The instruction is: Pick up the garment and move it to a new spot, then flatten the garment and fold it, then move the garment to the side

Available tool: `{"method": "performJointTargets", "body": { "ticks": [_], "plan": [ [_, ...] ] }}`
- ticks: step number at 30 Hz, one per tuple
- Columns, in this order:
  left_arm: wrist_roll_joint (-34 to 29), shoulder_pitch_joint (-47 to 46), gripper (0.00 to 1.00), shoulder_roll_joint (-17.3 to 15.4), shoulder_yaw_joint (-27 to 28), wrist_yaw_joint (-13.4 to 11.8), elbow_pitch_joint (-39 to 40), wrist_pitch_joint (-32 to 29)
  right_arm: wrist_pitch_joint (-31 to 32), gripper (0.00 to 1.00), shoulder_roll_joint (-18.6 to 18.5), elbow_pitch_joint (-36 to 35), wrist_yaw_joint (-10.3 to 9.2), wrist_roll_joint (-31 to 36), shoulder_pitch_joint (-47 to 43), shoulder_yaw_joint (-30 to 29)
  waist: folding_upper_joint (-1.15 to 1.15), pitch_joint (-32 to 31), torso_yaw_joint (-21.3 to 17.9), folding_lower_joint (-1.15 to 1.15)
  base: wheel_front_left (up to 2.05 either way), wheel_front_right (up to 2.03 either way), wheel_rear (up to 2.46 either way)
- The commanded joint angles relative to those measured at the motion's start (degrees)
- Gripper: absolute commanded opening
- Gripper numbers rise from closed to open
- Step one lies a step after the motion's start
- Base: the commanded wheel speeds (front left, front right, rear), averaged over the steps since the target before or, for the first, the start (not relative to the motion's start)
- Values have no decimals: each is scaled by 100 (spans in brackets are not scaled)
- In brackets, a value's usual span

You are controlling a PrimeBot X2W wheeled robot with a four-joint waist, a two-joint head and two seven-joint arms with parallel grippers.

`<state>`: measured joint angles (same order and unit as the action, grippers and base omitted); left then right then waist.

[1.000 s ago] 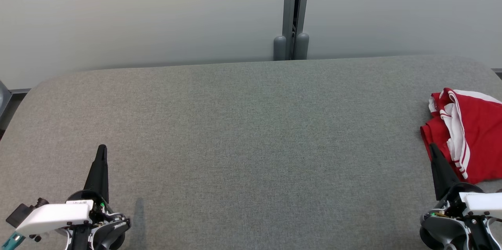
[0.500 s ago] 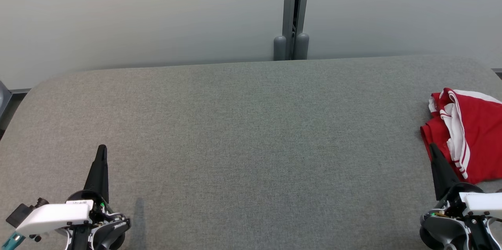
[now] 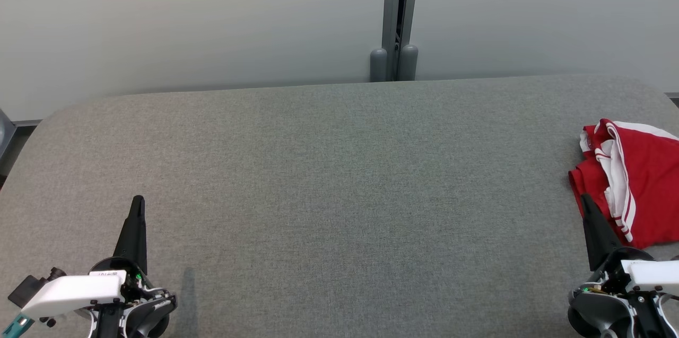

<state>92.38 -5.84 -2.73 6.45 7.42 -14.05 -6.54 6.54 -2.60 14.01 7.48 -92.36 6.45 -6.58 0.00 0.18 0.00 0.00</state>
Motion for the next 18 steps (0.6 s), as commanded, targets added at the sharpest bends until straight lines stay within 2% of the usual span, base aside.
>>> {"method": "performJointTargets", "body": {
  "ticks": [1, 18],
  "plan": [
    [9, -75, 0, -29, 20, 21, 19, -18, 18, 0, -54, -20, 2, -13, -52, -2, 0, 0, 0, 0, 0, 0, 0],
    [9, -75, 0, -29, 20, 21, 19, -18, 18, 0, -54, -20, 2, -14, -52, -2, 0, 0, 0, 0, 0, 0, 0]
  ]
}}
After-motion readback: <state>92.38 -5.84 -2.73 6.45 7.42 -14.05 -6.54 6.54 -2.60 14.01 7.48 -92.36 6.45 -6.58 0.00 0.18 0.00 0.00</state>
